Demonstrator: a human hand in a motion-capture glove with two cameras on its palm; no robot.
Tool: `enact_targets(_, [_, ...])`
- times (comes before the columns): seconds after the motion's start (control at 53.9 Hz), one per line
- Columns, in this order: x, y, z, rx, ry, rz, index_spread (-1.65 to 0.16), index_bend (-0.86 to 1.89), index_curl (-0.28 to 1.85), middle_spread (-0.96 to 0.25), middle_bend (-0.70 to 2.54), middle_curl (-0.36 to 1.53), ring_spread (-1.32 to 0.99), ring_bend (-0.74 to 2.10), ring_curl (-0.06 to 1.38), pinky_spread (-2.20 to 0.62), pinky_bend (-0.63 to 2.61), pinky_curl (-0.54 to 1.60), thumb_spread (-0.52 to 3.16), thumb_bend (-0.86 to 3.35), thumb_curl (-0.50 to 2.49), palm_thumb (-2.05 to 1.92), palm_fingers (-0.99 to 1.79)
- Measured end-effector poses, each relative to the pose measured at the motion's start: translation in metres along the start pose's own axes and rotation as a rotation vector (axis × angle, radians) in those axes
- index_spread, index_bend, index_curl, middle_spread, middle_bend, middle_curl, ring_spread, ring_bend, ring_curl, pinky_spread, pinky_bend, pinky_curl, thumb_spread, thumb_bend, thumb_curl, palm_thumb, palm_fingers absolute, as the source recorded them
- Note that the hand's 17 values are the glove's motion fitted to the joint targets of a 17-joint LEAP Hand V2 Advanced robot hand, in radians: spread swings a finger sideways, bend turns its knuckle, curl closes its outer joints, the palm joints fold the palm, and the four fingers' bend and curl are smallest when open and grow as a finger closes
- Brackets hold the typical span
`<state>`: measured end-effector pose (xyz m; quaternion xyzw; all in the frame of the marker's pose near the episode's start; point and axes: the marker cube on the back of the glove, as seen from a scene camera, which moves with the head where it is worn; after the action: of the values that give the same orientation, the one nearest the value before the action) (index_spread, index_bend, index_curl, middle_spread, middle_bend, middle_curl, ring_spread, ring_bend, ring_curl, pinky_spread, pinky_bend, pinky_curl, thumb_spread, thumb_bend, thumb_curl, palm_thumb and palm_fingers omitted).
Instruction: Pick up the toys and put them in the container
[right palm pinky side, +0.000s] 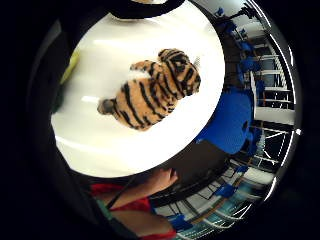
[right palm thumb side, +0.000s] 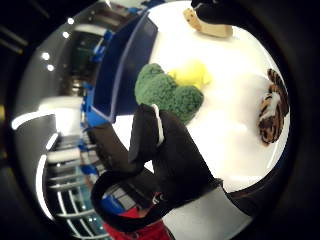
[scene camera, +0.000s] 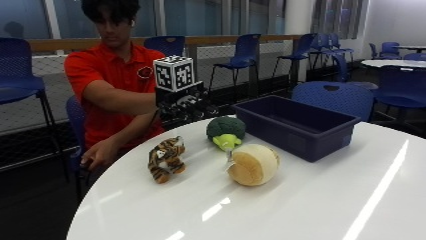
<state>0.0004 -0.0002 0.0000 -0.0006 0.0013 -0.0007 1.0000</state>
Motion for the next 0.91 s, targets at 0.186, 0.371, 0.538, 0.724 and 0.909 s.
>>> enact_targets(0.186, [0.0,-0.001,0.001,-0.004,-0.012,-0.005,-0.28,0.32,0.15,-0.1,0.17,0.08,-0.08,0.15,0.02,0.0,0.57,0.19,0.94,-0.04,0.05,-0.06,-0.03])
enact_targets(0.371, [0.004,-0.002,0.002,-0.009,-0.02,-0.02,-0.32,0.32,0.22,-0.12,0.17,0.14,-0.1,0.17,0.05,0.0,0.6,0.23,1.15,-0.04,0.09,-0.06,-0.06])
enact_targets(0.538, [0.006,-0.004,0.002,0.004,-0.017,-0.019,-0.34,0.32,0.26,-0.12,0.16,0.18,-0.1,0.17,0.07,0.0,0.6,0.26,1.21,-0.05,0.11,-0.07,-0.07])
enact_targets(0.724, [0.011,-0.01,-0.001,0.068,-0.026,-0.001,-0.35,0.33,0.3,-0.13,0.18,0.22,-0.1,0.17,0.1,0.03,0.46,0.25,1.2,-0.07,0.13,-0.09,-0.11])
enact_targets(0.909, [0.029,-0.014,0.002,0.063,-0.009,0.049,-0.36,0.35,0.34,-0.13,0.18,0.25,-0.1,0.16,0.11,0.04,0.35,0.24,1.13,-0.09,0.13,-0.13,-0.1])
